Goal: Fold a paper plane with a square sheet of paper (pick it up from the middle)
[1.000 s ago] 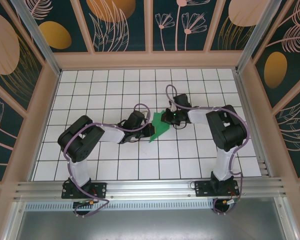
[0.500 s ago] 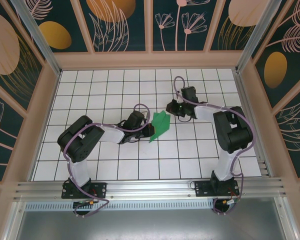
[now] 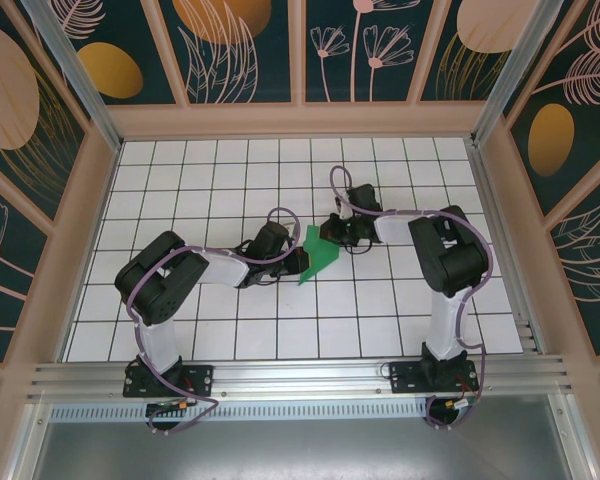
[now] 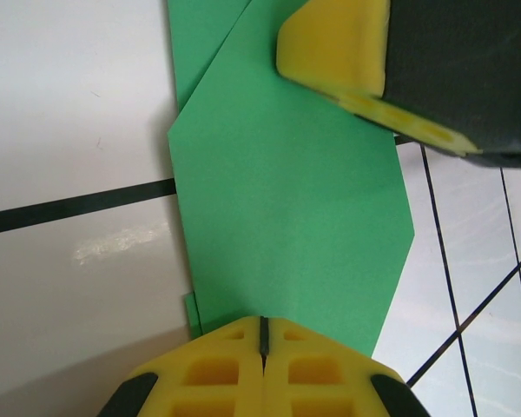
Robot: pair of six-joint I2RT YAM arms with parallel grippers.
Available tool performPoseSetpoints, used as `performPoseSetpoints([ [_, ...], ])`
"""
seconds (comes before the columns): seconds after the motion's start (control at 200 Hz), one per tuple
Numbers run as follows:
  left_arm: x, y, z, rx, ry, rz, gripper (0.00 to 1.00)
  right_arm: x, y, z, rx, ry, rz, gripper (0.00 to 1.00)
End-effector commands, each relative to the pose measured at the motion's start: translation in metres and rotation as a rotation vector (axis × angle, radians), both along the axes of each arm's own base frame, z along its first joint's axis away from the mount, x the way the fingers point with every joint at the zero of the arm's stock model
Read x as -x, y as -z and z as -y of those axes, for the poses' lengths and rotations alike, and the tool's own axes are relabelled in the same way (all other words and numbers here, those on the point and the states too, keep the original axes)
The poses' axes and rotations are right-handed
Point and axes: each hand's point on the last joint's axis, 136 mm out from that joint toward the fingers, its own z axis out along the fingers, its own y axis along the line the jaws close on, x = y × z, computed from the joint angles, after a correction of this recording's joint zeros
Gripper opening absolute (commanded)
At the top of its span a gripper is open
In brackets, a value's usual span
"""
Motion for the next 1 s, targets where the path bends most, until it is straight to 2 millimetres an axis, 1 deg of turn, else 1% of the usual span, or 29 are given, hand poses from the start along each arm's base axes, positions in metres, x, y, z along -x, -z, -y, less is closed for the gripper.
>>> performPoseSetpoints([
  [0.0,0.039,0.051,-0.034,-0.157,0.014,-0.176,0.0,-0.029,0.013,0.032,0.093,0.099,0.015,0.06],
  [0.125,0.039,0.05,-0.034,-0.155,0.012,-0.174,0.0,-0.051,0.021,0.057,0.156,0.178,0.008,0.05],
  [0.18,0.038,0.049,-0.034,-0.153,0.011,-0.174,0.0,-0.058,0.017,0.063,0.154,0.194,0.016,0.05],
  [0.225,0.038,0.049,-0.034,-0.152,0.012,-0.172,0.0,-0.062,0.011,0.066,0.155,0.202,0.026,0.05],
  [0.265,0.038,0.049,-0.033,-0.15,0.012,-0.17,0.0,-0.066,0.002,0.067,0.152,0.205,0.045,0.05],
  [0.335,0.037,0.048,-0.032,-0.143,0.011,-0.167,0.0,-0.064,-0.017,0.059,0.111,0.182,0.08,0.05],
  [0.36,0.036,0.047,-0.032,-0.141,0.01,-0.165,0.0,-0.06,-0.026,0.054,0.088,0.168,0.094,0.05],
  [0.445,0.035,0.046,-0.031,-0.141,0.013,-0.159,0.0,-0.044,-0.044,0.039,0.04,0.121,0.124,0.06],
  [0.535,0.033,0.045,-0.03,-0.141,0.016,-0.151,0.0,-0.018,-0.049,0.019,0.0,0.069,0.118,0.06],
  [0.645,0.032,0.042,-0.028,-0.133,0.021,-0.141,0.0,0.014,-0.04,-0.008,-0.037,-0.004,0.071,0.06],
  [0.721,0.031,0.04,-0.027,-0.129,0.024,-0.136,0.0,0.029,-0.03,-0.022,-0.049,-0.044,0.034,0.06],
  [0.756,0.031,0.039,-0.026,-0.128,0.027,-0.133,0.0,0.033,-0.027,-0.027,-0.054,-0.055,0.02,0.06],
  [0.851,0.029,0.035,-0.025,-0.121,0.027,-0.123,0.0,0.04,-0.01,-0.031,-0.046,-0.066,-0.029,0.05],
  [0.996,0.025,0.024,-0.022,-0.098,0.021,-0.103,0.0,0.048,0.01,-0.024,-0.013,-0.051,-0.083,0.05],
])
